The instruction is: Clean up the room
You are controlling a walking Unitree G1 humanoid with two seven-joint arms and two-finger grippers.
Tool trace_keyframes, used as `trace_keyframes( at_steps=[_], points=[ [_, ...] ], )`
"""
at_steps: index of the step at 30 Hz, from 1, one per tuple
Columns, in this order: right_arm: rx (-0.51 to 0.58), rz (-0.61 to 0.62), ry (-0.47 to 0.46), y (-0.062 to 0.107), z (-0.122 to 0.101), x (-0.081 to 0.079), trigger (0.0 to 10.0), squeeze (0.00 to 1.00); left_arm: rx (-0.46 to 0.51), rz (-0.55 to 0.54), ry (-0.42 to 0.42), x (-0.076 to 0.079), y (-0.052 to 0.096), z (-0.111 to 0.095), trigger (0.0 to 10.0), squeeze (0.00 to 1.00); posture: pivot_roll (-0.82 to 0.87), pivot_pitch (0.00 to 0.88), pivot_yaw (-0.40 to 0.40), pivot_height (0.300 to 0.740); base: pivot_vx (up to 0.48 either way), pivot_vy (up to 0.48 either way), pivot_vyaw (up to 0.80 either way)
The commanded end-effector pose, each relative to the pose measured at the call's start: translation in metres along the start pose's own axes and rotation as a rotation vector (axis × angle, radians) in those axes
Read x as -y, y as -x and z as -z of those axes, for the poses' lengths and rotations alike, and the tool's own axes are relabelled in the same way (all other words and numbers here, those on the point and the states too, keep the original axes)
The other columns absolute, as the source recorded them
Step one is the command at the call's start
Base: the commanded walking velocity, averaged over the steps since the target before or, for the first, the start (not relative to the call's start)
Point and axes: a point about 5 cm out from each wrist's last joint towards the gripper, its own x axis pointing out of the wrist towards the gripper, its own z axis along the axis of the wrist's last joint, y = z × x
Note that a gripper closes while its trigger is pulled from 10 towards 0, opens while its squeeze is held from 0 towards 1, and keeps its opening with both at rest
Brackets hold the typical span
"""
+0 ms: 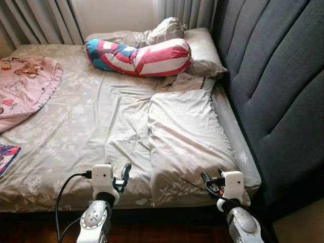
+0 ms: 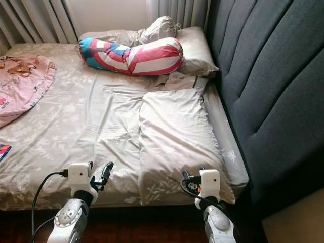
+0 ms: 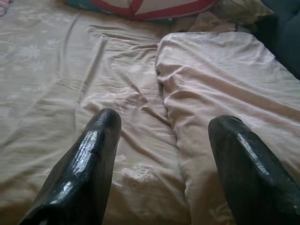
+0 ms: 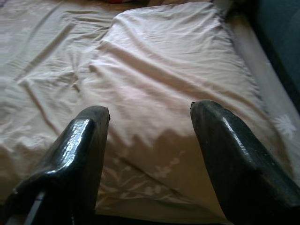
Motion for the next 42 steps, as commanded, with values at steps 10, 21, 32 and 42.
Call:
trace_keyframes(
  at_steps=[10,21,32,42],
  points=[
    [0.013,0.000,-0.008,-0.0003,-0.0014,-0.0018,10.0,0.00,-0.010,0.000,0.000,-0.0027,0.0012,0.0017,10.0,0.00,-0.05,0.084,-0.035,0.740,0.000,0.000,0.00],
    [0.009,0.015,-0.007,-0.0013,-0.0025,0.0004,10.0,0.00,-0.014,0.003,0.001,-0.0029,0.0015,0.0024,10.0,0.00,-0.05,0.082,-0.036,0.740,0.340,0.000,-0.41],
    [0.007,0.016,-0.008,-0.0021,-0.0024,0.0005,10.0,0.00,-0.012,0.003,0.003,-0.0024,0.0012,0.0022,10.0,0.00,-0.04,0.082,-0.039,0.740,0.369,0.000,0.00],
    [0.002,0.014,-0.008,-0.0027,-0.0015,-0.0001,10.0,0.00,-0.009,-0.006,-0.001,-0.0034,0.0002,0.0018,10.0,0.00,-0.04,0.080,-0.041,0.740,0.160,0.000,0.00]
  ],
)
